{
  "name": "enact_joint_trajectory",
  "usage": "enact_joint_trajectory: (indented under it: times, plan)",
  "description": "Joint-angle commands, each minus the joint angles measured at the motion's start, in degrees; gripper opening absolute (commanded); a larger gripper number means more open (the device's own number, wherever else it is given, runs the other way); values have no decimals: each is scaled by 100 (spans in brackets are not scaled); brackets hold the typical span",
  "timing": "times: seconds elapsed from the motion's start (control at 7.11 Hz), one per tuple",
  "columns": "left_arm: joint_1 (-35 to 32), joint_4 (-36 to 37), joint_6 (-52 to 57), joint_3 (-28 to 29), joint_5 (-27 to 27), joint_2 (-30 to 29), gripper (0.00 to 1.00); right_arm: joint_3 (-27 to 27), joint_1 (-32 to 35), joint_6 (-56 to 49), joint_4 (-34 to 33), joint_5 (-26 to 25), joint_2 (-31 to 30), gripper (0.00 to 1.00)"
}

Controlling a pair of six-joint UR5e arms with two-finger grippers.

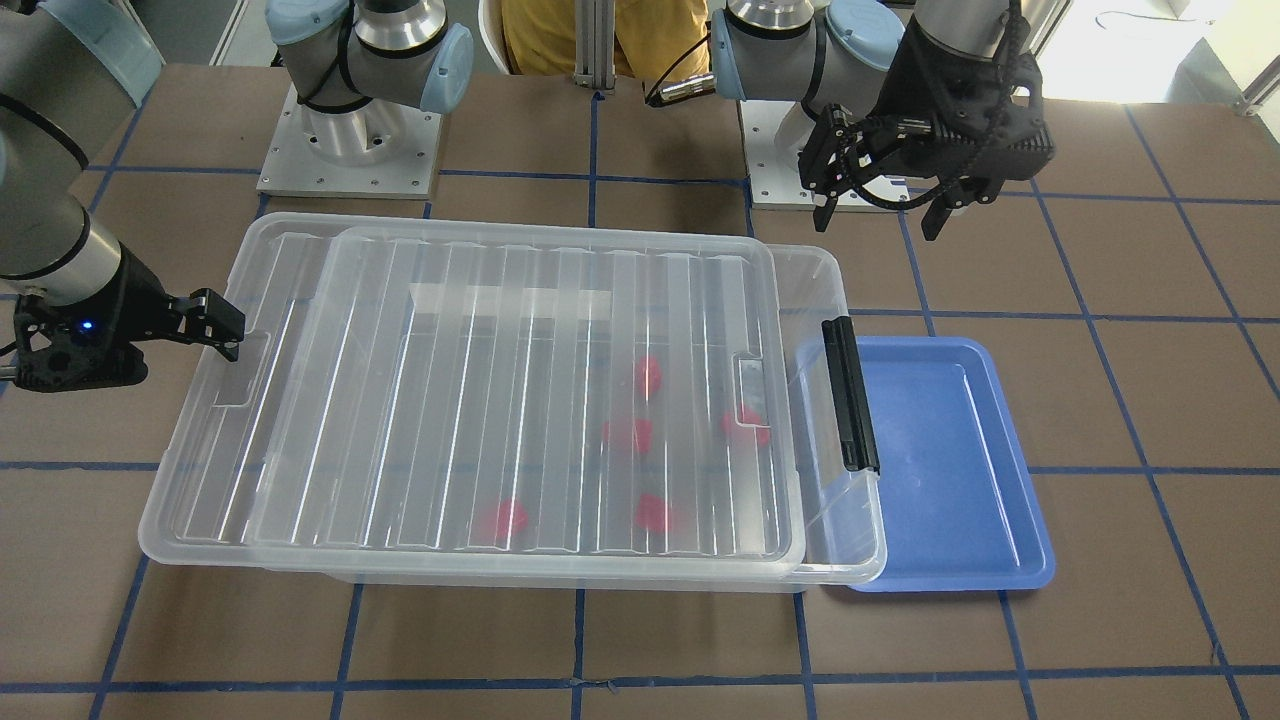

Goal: Place red block in blue tray from box

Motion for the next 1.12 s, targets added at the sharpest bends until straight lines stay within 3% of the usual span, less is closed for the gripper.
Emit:
enact_joint_trajectory:
  times: [0.0, 0.7, 0.98]
  plan:
    - [-20, -3, 1637, -64, 17, -98, 100, 12, -202, -351, -2, 6, 26, 100]
    - [42, 110, 6118, -575, 8, -353, 100, -14, -483, -799, -46, 6, 53, 100]
    - [42, 399, 6804, -584, 8, -554, 100, -32, -492, -809, -37, -81, 53, 100]
